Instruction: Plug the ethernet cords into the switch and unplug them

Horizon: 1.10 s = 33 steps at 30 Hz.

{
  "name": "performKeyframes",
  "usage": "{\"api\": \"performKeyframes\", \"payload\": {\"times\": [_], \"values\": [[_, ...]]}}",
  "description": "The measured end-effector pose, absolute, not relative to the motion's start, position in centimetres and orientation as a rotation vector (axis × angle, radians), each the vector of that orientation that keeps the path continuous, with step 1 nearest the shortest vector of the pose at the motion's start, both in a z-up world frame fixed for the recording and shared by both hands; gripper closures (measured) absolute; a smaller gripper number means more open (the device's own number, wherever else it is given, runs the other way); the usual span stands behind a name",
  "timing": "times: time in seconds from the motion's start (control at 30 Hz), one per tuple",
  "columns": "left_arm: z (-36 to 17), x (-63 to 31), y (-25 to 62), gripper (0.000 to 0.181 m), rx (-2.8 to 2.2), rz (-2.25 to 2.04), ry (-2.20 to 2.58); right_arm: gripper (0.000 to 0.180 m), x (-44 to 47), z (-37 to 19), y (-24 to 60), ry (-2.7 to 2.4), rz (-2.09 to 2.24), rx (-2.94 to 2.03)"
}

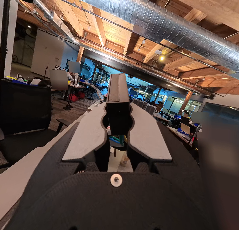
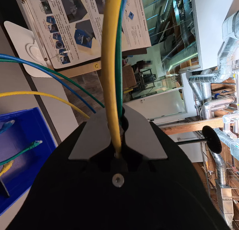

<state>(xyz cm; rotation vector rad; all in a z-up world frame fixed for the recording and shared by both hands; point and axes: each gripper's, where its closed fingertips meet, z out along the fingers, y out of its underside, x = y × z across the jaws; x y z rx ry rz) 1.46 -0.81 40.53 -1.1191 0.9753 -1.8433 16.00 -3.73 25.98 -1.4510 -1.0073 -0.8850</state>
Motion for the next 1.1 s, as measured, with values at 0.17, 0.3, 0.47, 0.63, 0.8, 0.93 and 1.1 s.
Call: {"api": "performKeyframes", "payload": {"times": [0.17,0.3,0.47,0.63,0.8,0.93,1.1], "values": [[39.9,4.3,-0.8,0.155,-1.153,-1.794,1.019,0.173,18.4,24.6,-2.8,-0.98,-0.918,-1.47],[36.6,7.1,-1.3,0.155,-1.194,-1.747,1.088,0.173,19.9,20.0,-2.0,-0.995,-0.861,-1.533],[29.7,10.7,-1.9,0.155,-1.309,-1.707,1.178,0.175,20.9,10.8,-1.7,-1.006,-0.757,-1.635],[25.6,12.5,-2.1,0.155,-1.373,-1.744,1.222,0.173,19.6,4.7,-2.9,-1.026,-0.563,-1.723],[22.7,14.3,-1.6,0.155,-1.424,-1.691,1.265,0.175,20.3,0.7,-3.8,-1.086,-0.479,-1.861],[19.9,15.9,-1.6,0.155,-1.505,-1.709,1.305,0.168,20.6,-3.1,-4.1,-1.054,-0.201,-2.103],[16.0,15.9,-0.7,0.154,-1.508,-1.572,1.373,0.155,20.7,-6.8,-4.8,-1.052,-0.072,-2.209]]}}
